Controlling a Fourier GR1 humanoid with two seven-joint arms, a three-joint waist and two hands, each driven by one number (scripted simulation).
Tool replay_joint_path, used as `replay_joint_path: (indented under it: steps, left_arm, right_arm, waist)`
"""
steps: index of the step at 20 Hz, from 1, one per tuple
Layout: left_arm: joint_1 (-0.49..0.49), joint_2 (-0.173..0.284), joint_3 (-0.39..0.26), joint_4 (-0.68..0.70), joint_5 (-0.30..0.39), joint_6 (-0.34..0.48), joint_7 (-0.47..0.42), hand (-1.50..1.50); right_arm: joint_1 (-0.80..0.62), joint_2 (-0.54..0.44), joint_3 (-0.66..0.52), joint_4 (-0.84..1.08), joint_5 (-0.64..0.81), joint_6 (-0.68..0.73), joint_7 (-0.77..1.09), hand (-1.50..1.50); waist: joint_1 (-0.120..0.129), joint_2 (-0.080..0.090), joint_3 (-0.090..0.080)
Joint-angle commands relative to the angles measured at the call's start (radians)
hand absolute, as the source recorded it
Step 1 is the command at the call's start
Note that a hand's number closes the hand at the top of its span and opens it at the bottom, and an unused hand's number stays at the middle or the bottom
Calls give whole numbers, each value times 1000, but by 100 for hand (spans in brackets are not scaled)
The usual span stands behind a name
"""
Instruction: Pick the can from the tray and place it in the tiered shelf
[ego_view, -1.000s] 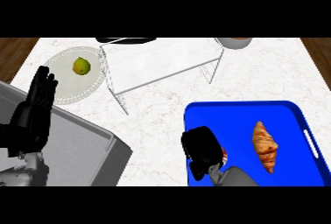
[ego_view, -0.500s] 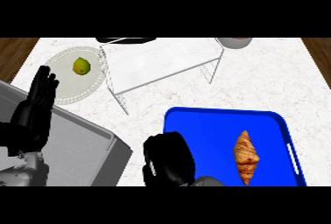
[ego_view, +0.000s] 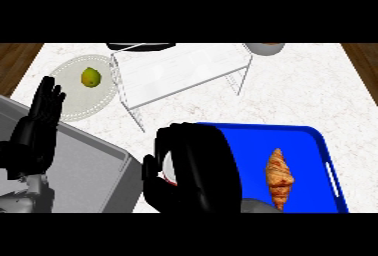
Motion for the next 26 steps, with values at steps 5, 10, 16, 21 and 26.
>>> replay_joint_path:
  steps: [5,10,16,21,26]
  left_arm:
    - [58,-30,-31,4,-6,-13,8,0]
    - [8,-56,-25,97,-24,5,-51,0]
    - [11,-45,-24,89,-13,-13,-42,0]
    - [17,-26,-3,58,20,-40,-21,0]
    - [-16,-25,-15,63,7,-37,14,0]
  right_arm:
    - [-221,5,-189,22,1,99,134,150]
    - [-245,4,-283,146,9,40,26,150]
    - [-252,5,-330,371,19,-122,-132,150]
    - [-319,5,-367,558,9,-251,-234,150]
    - [-326,5,-416,727,-32,-361,-411,150]
  waist:
    - [3,8,-8]
    - [0,13,-8]
    - [11,16,-8]
    - [22,18,-8]
    - [17,18,-7]
